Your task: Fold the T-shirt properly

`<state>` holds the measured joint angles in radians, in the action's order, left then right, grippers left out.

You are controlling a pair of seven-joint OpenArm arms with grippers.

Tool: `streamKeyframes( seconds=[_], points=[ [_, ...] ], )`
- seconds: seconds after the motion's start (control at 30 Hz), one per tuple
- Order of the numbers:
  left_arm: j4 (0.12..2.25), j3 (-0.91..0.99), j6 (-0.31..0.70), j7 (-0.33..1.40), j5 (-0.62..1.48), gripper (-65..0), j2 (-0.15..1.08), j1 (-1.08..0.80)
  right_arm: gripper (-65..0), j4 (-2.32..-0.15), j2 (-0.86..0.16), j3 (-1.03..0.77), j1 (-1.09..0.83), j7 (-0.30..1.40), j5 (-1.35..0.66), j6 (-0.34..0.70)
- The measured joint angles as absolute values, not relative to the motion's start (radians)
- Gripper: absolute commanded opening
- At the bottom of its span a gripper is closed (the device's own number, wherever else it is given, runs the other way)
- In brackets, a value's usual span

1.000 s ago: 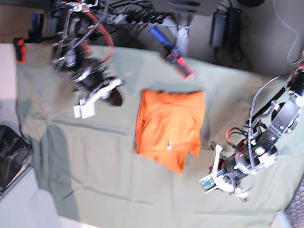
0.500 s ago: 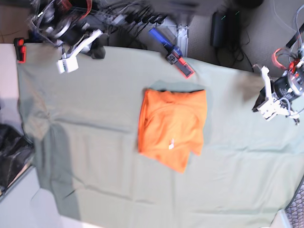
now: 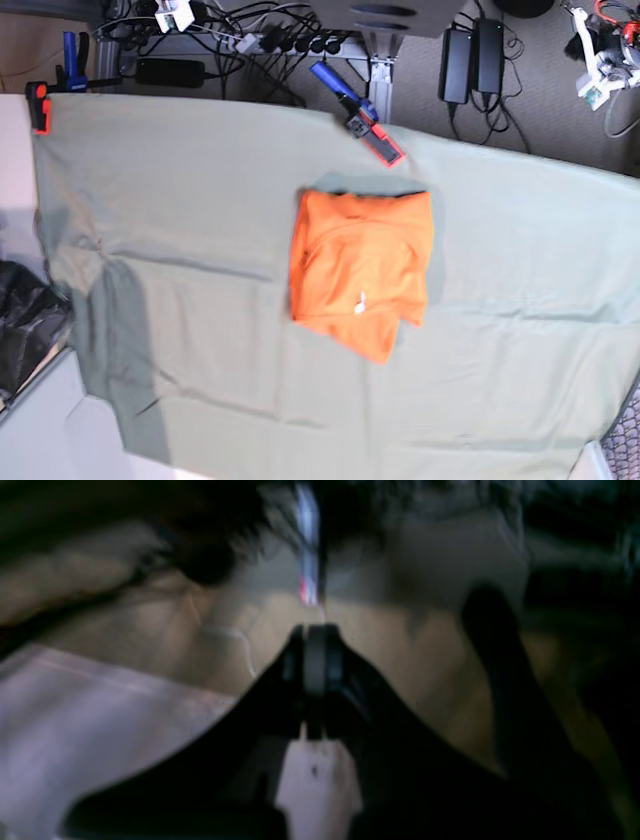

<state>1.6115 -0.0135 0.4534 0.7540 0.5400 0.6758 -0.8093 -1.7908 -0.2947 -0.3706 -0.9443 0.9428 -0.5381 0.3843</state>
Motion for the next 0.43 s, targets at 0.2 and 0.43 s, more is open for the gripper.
streamKeyframes(
  seconds=[0.2, 0.43],
  points=[
    [1.082, -0.237, 0.453, 0.780, 0.443, -65.0, 0.606, -0.570, -65.0, -1.433, -0.363, -0.354, -0.867, 0.936, -0.546, 0.384],
    [0.489, -0.455, 0.325, 0.625, 0.274, -65.0, 0.372, -0.207, -65.0, -0.916, -0.408, -0.211, -0.565, 0.922, -0.505, 0.383]
  ],
)
